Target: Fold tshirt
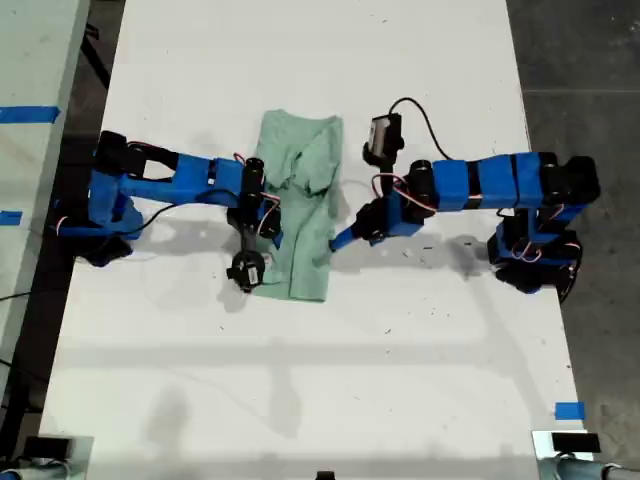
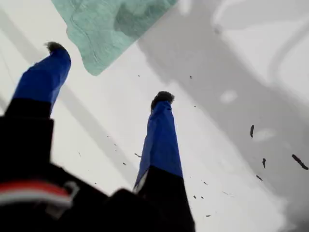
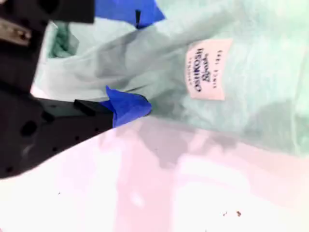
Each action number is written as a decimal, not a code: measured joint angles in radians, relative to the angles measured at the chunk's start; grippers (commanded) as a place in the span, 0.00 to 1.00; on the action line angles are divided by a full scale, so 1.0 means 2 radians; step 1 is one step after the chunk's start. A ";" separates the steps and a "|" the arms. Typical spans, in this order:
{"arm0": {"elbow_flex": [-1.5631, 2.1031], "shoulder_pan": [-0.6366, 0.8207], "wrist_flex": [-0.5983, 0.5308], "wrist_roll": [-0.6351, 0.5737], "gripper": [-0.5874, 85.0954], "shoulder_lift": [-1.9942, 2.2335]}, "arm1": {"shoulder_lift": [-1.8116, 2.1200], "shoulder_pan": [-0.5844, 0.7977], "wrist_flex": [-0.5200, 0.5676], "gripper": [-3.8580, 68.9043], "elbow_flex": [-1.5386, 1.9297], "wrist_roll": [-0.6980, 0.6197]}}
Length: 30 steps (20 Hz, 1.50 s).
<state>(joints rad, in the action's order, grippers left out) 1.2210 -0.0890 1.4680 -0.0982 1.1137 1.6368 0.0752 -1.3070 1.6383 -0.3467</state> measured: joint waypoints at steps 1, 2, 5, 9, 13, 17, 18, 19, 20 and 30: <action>-0.011 -0.002 0.042 -0.002 0.33 0.033 | 0.000 0.000 0.000 0.48 0.000 0.000; -0.015 -0.003 0.077 0.000 0.34 0.069 | 0.000 0.000 0.000 0.48 0.000 0.000; 0.007 -0.003 0.145 0.000 0.35 0.180 | 0.007 -0.002 -0.001 0.49 0.000 0.000; 0.207 -0.003 0.113 0.030 0.33 0.367 | 0.060 -0.002 -0.012 0.48 0.036 0.010; 0.405 -0.005 0.063 0.084 0.32 0.553 | 0.179 -0.002 -0.019 0.48 0.129 0.028; 0.502 -0.025 0.047 0.118 0.31 0.660 | 0.315 0.002 -0.040 0.47 0.226 0.049; 0.512 -0.024 0.046 0.121 0.31 0.674 | 0.344 0.005 -0.044 0.46 0.242 0.054; 0.518 -0.024 0.046 0.122 0.31 0.683 | 0.364 0.007 -0.048 0.46 0.252 0.058; 0.522 -0.024 0.046 0.122 0.31 0.687 | 0.377 0.007 -0.051 0.46 0.259 0.061; 0.322 -0.035 -0.020 0.044 0.33 0.432 | 0.108 -0.010 -0.021 0.46 0.064 0.038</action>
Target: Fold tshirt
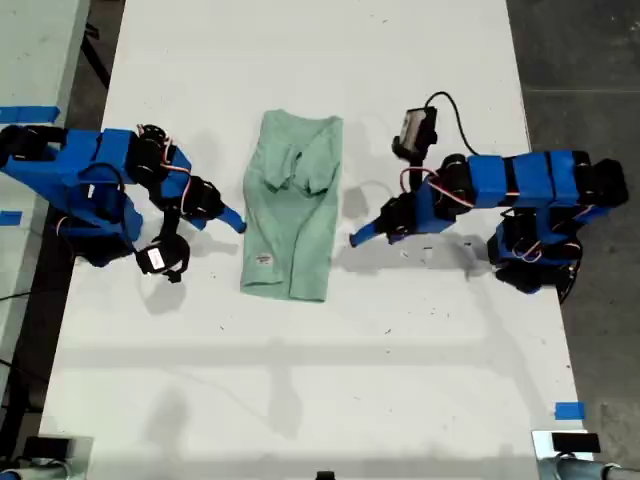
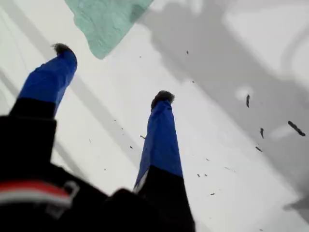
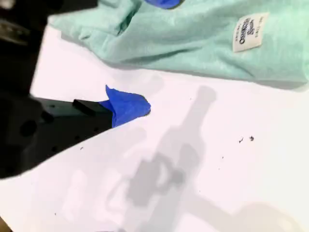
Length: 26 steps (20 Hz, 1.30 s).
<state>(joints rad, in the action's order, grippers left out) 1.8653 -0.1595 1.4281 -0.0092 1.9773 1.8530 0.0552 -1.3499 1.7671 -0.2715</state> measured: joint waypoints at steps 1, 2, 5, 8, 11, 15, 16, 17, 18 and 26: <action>-0.033 -0.001 -0.002 -0.010 0.33 -0.041 | -0.050 -0.004 -0.002 0.46 -0.047 -0.005; -0.063 -0.001 -0.003 -0.018 0.33 -0.074 | -0.097 -0.009 -0.008 0.46 -0.095 -0.008; -0.143 -0.001 -0.002 -0.042 0.34 -0.156 | -0.226 -0.024 -0.038 0.46 -0.238 -0.015; -0.183 -0.008 0.002 -0.047 0.33 -0.210 | -0.323 -0.038 -0.065 0.46 -0.344 -0.018; -0.185 -0.023 -0.019 -0.032 0.34 -0.263 | -0.390 -0.050 -0.071 0.46 -0.407 -0.018; -0.185 -0.040 -0.062 -0.008 0.33 -0.348 | -0.452 -0.057 -0.066 0.45 -0.440 -0.017; -0.185 -0.042 -0.076 -0.005 0.32 -0.374 | -0.467 -0.057 -0.059 0.45 -0.440 -0.016; -0.185 -0.042 -0.091 0.002 0.30 -0.400 | -0.490 -0.058 -0.053 0.44 -0.440 -0.016; -0.196 -0.045 -0.094 0.003 0.26 -0.416 | -0.512 -0.058 -0.048 0.43 -0.442 -0.009; -0.236 -0.048 -0.143 0.047 0.01 -0.450 | -0.574 -0.063 -0.005 0.03 -0.505 0.018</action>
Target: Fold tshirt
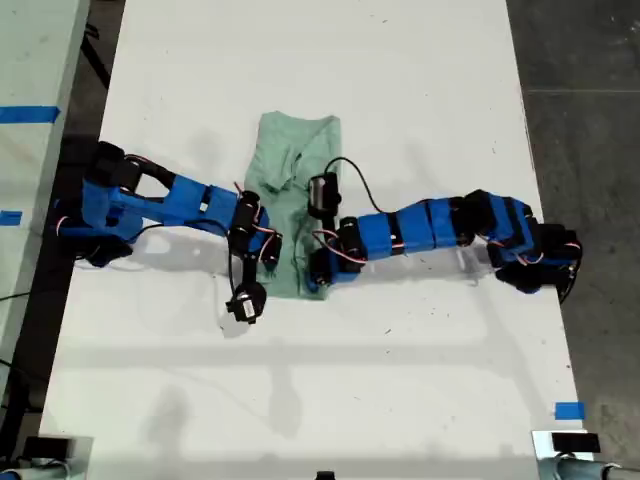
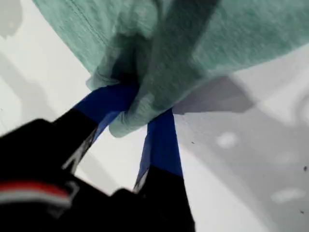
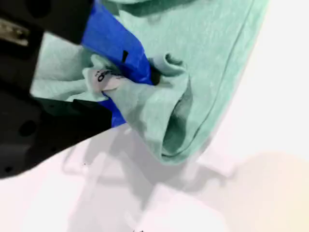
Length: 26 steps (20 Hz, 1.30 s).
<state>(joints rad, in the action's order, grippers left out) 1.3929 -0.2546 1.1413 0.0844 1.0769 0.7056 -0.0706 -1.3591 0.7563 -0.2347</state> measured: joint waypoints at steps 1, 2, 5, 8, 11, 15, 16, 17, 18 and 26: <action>0.000 0.000 -0.001 0.003 0.01 -0.001 | -0.001 -0.002 0.008 0.03 0.000 0.000; 0.000 -0.002 -0.003 0.005 0.01 -0.001 | -0.001 -0.003 0.011 0.03 0.000 0.000; 0.003 -0.004 -0.006 0.007 0.01 0.002 | 0.000 -0.006 0.012 0.03 0.000 0.000; -0.007 -0.016 -0.005 -0.005 0.01 0.016 | 0.027 -0.017 -0.001 0.03 0.015 -0.008; -0.106 -0.044 0.055 -0.042 0.01 0.009 | 0.080 -0.040 -0.034 0.03 0.051 -0.024; -0.264 -0.098 0.130 -0.074 0.01 -0.031 | 0.146 -0.103 -0.054 0.03 0.052 -0.035; -0.278 -0.111 0.127 -0.072 0.01 -0.031 | 0.151 -0.119 -0.055 0.03 0.051 -0.035; -0.285 -0.123 0.126 -0.074 0.01 -0.031 | 0.152 -0.135 -0.054 0.03 0.046 -0.035; -0.290 -0.134 0.119 -0.074 0.01 -0.031 | 0.153 -0.148 -0.048 0.03 0.042 -0.033; -0.293 -0.143 0.125 -0.109 0.01 -0.024 | 0.206 -0.129 -0.079 0.03 0.042 -0.058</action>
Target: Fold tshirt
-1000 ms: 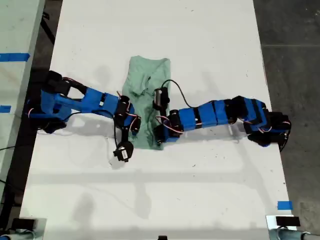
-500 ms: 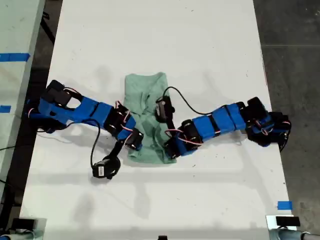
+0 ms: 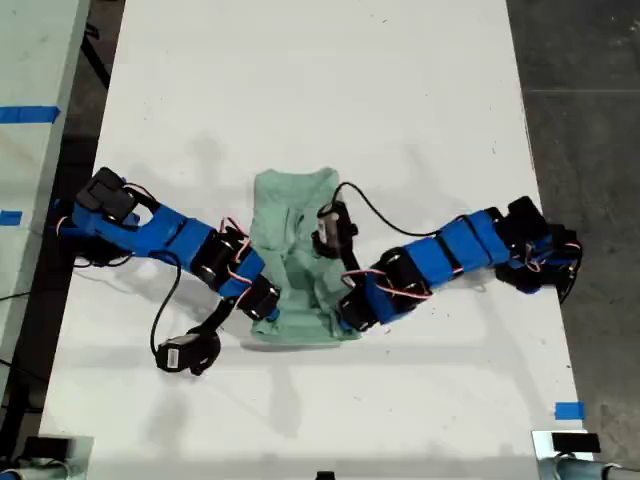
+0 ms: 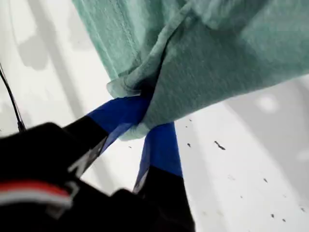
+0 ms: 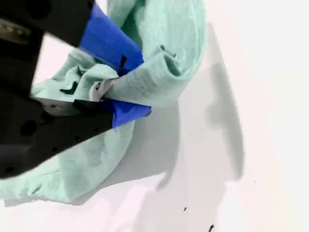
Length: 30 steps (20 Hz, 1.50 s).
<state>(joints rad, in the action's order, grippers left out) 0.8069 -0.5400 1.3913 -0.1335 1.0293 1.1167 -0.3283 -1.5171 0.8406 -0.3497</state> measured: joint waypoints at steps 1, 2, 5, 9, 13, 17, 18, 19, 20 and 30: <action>0.000 0.018 0.026 -0.020 0.01 0.012 | 0.015 0.026 -0.013 0.03 0.007 -0.025; 0.000 0.043 0.061 -0.039 0.01 0.025 | 0.031 0.056 -0.022 0.03 0.018 -0.054; 0.000 0.151 0.147 -0.107 0.01 0.061 | 0.051 0.154 -0.036 0.03 0.024 -0.154; 0.000 0.284 0.164 -0.208 0.01 0.077 | 0.064 0.274 -0.041 0.03 0.024 -0.265; 0.002 0.351 0.155 -0.257 0.01 0.062 | 0.064 0.328 0.014 0.03 0.061 -0.340; 0.008 0.393 0.108 -0.270 0.01 -0.042 | 0.025 0.357 0.112 0.03 0.126 -0.360; 0.008 0.408 0.094 -0.270 0.01 -0.074 | -0.001 0.364 0.133 0.03 0.127 -0.360; 0.008 0.423 0.080 -0.271 0.01 -0.104 | -0.028 0.371 0.153 0.03 0.127 -0.360; 0.005 0.441 0.068 -0.272 0.01 -0.128 | -0.056 0.380 0.167 0.04 0.127 -0.360; -0.012 0.509 0.164 -0.271 0.29 -0.018 | -0.024 0.422 0.079 0.45 0.110 -0.331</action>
<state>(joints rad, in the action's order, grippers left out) 0.7839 0.4771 1.7196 -0.6750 0.9925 1.0692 0.5154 -1.3591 1.0600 -1.0109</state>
